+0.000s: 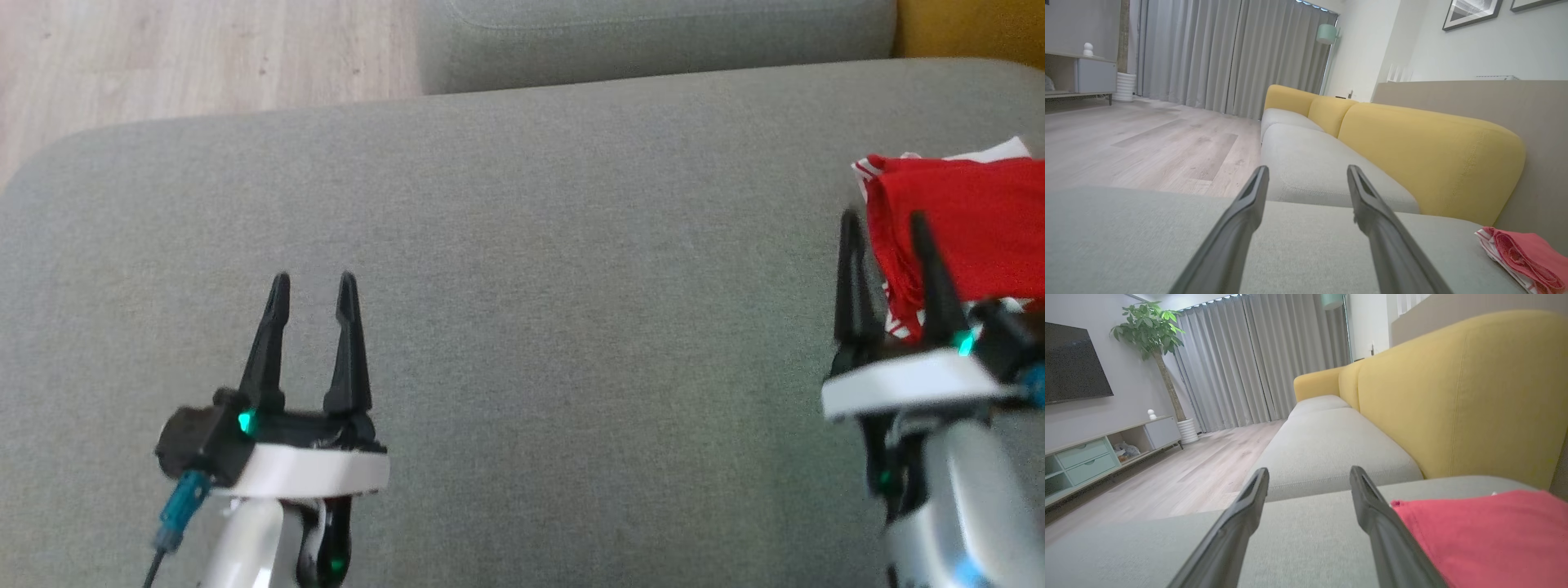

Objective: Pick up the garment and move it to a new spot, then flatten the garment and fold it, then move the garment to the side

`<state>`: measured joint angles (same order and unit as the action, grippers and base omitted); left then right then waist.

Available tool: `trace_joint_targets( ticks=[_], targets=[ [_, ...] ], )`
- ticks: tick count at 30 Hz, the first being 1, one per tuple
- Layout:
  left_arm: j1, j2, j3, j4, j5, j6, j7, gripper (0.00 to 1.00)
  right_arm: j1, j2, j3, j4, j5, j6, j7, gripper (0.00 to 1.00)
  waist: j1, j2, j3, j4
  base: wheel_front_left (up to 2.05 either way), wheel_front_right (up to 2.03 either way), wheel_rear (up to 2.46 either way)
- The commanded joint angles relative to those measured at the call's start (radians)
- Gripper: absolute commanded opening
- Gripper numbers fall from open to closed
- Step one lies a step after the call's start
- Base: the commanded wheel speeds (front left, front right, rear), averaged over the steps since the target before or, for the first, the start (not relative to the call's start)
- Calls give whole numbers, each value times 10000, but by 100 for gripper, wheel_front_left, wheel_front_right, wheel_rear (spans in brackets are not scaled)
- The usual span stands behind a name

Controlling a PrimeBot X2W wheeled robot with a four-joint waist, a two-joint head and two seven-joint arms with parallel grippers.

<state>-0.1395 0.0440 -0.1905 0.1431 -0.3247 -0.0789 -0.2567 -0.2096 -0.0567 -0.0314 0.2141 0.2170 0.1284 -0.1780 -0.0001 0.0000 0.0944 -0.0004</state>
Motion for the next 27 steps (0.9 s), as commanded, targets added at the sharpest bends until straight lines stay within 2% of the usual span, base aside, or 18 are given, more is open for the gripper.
trace_joint_targets(
  ticks=[1,10,27],
  targets=[
    [-76,62,364,-159,-23,49,-51,100,-29,60,363,-155,181,23,-215,100,1,0,-65,49,0,0,0],
    [183,62,394,339,-110,-20,-51,100,596,63,738,688,473,23,-783,100,1,0,-286,126,0,0,0],
    [343,62,737,256,-750,133,-51,100,612,64,933,742,530,23,-835,100,1,0,-334,9,0,0,0]
  ],
)
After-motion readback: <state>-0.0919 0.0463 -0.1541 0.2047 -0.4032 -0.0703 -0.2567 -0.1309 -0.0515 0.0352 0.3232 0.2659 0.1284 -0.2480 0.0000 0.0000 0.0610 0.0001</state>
